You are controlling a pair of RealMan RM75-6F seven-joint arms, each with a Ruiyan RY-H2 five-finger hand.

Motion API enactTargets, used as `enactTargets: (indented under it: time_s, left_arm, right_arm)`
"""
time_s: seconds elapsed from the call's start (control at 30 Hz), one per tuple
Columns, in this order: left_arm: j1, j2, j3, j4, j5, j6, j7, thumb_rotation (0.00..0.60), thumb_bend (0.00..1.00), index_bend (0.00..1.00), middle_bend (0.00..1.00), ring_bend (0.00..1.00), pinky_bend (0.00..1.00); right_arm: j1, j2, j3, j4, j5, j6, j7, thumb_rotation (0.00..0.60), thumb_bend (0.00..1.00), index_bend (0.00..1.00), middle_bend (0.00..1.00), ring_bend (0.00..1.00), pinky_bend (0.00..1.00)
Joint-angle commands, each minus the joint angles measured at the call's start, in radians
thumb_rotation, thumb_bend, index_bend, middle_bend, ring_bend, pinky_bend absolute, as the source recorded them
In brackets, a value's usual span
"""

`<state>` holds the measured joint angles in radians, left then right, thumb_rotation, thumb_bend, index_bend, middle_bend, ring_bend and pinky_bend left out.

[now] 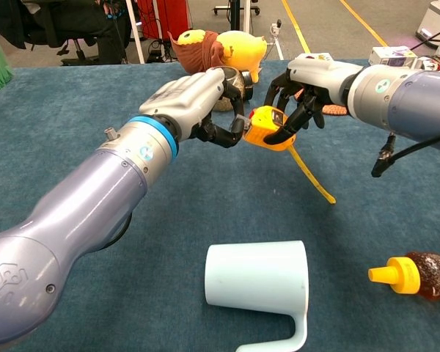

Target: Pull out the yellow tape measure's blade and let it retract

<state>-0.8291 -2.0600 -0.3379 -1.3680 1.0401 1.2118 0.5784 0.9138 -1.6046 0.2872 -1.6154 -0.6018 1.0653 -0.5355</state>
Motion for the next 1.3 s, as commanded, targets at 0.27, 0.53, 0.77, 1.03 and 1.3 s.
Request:
enactTargets:
  time_s: [0.27, 0.53, 0.77, 1.03, 1.3]
  left_arm:
    - [0.006, -0.002, 0.0, 0.006, 0.02, 0.009, -0.017, 0.6, 0.55, 0.56, 0.27, 0.16, 0.4]
    - [0.03, 0.039, 0.011, -0.033, 0.012, 0.006, -0.006, 0.599, 0.55, 0.56, 0.28, 0.16, 0.4]
    - [0.053, 0.083, 0.025, -0.085, -0.002, 0.0, -0.003, 0.597, 0.55, 0.56, 0.28, 0.16, 0.4]
    - [0.079, 0.138, 0.042, -0.137, -0.018, -0.006, 0.0, 0.599, 0.55, 0.57, 0.28, 0.16, 0.39]
    - [0.115, 0.219, 0.063, -0.201, -0.029, -0.013, -0.019, 0.6, 0.55, 0.56, 0.28, 0.16, 0.39]
  right_arm:
    - [0.001, 0.0, -0.001, 0.003, 0.004, 0.002, -0.001, 0.513, 0.26, 0.59, 0.55, 0.62, 0.65]
    - [0.001, 0.003, -0.008, 0.008, 0.005, -0.005, -0.006, 0.516, 0.26, 0.59, 0.55, 0.63, 0.65]
    - [0.002, 0.011, -0.017, 0.005, -0.001, -0.005, -0.018, 0.513, 0.26, 0.59, 0.56, 0.63, 0.65]
    - [0.006, 0.026, -0.038, -0.002, -0.018, -0.003, -0.048, 0.515, 0.26, 0.59, 0.56, 0.63, 0.65]
    - [0.002, 0.052, -0.066, -0.024, -0.051, 0.0, -0.074, 0.516, 0.26, 0.6, 0.56, 0.63, 0.65]
